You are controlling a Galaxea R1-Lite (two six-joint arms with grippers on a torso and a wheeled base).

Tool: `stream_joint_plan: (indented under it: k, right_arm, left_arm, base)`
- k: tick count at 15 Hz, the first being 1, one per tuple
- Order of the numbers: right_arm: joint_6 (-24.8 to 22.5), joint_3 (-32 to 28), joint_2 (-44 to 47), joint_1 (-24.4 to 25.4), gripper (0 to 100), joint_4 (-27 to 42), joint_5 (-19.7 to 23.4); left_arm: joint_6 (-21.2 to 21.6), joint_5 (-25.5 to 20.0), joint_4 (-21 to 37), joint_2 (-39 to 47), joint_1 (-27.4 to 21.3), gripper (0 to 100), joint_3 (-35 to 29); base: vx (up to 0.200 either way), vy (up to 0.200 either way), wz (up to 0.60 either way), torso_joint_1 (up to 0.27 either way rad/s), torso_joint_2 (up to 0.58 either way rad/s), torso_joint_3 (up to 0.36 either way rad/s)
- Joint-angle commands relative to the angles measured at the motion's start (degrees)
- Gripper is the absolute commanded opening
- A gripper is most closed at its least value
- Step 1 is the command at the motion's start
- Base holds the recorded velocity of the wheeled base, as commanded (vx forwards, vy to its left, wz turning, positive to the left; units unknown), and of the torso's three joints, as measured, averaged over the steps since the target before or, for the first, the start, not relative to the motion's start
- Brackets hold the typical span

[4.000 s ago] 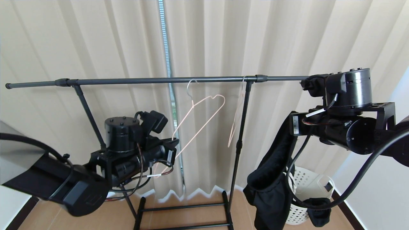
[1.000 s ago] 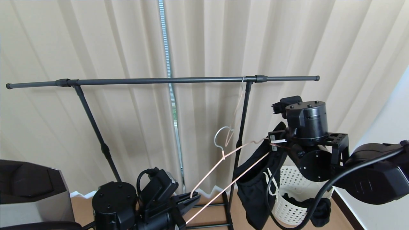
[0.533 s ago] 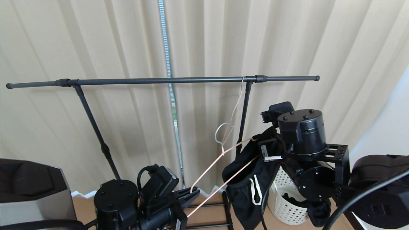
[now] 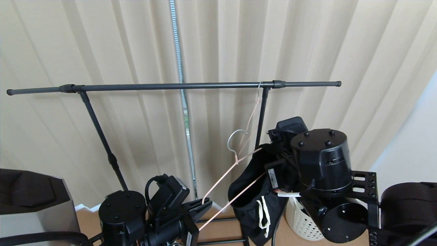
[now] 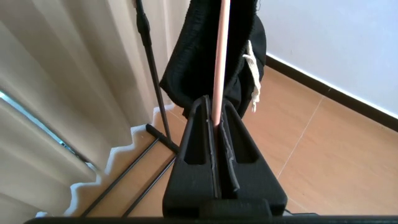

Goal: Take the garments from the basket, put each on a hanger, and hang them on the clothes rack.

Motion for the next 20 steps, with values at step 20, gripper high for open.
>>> stream_joint_plan:
  k: [20]
  right_arm:
    - [9.61,-3.00,-4.26,5.01,0,-0.12,12.61]
  left_arm:
    - [0.19,-0.04,-0.08,-4.34,-0.69,0,2.27]
  base:
    - [0.000,0.000,0.00,0.000,0.00,0.000]
